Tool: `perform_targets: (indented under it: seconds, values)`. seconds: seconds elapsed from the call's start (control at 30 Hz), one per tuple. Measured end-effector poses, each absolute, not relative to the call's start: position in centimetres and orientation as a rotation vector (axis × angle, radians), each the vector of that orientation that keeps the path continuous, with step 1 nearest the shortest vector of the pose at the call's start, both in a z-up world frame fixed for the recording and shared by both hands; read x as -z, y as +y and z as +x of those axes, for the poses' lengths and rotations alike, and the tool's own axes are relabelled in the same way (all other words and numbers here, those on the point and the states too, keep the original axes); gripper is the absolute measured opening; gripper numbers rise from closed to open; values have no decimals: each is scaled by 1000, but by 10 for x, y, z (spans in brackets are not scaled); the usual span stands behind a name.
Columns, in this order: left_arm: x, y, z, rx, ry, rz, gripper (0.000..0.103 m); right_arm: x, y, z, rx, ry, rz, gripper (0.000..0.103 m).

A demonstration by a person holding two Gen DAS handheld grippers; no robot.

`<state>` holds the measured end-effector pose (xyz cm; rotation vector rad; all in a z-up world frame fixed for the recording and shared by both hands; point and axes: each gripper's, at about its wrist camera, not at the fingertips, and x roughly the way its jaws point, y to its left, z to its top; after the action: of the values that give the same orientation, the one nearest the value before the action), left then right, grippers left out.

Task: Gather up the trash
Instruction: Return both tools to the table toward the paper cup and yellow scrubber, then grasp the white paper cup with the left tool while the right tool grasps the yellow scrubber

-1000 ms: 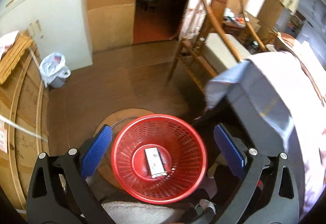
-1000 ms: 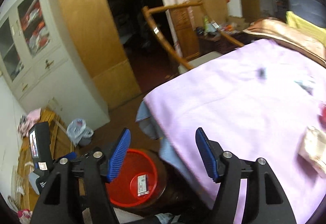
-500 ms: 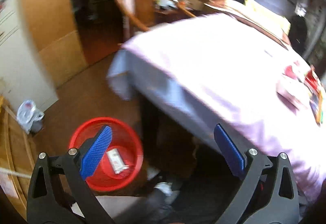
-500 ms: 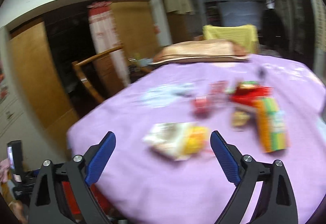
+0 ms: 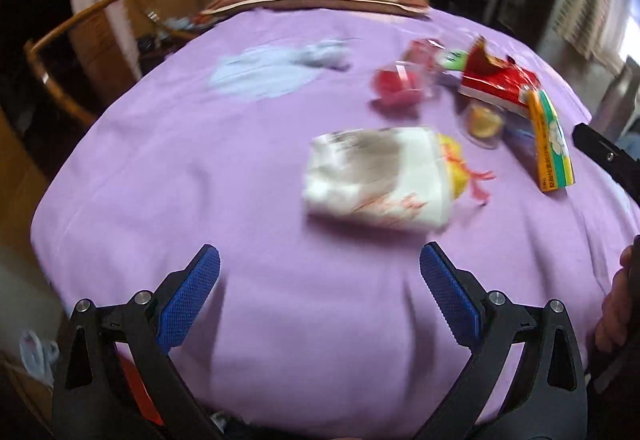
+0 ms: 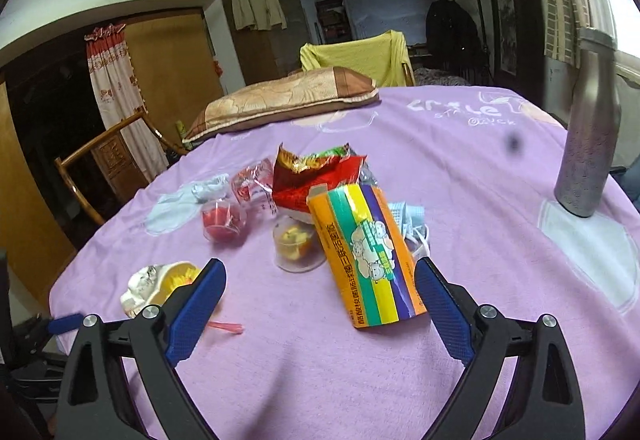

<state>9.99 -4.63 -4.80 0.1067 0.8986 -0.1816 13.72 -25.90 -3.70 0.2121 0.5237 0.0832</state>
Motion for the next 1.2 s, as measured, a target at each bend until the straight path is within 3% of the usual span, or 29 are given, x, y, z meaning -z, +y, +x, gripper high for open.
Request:
perform_targets:
  seconds: [0.37, 0.73, 0.9, 1.03, 1.07, 1.1, 1.13, 1.2]
  values:
    - [61, -71, 116, 212, 928, 148, 96, 41, -261, 143, -167, 573, 291, 94]
    - [60, -9, 114, 84, 892, 100, 96, 42, -187, 150, -282, 648, 90, 92]
    - [64, 17, 113, 60, 906, 55, 96, 47, -152, 171, -355, 759, 76, 78]
    - [61, 34, 104, 49, 895, 38, 96, 54, -130, 179, -384, 802, 30, 75]
    - [60, 36, 103, 47, 892, 36, 96, 57, -125, 180, -385, 813, 11, 66]
    - [60, 38, 101, 45, 889, 34, 96, 59, -121, 182, -386, 830, -5, 46]
    - [58, 39, 100, 48, 886, 29, 96, 61, -121, 183, -388, 836, -2, 38]
    - [55, 37, 98, 65, 881, 22, 96, 62, -131, 184, -372, 842, 36, 34]
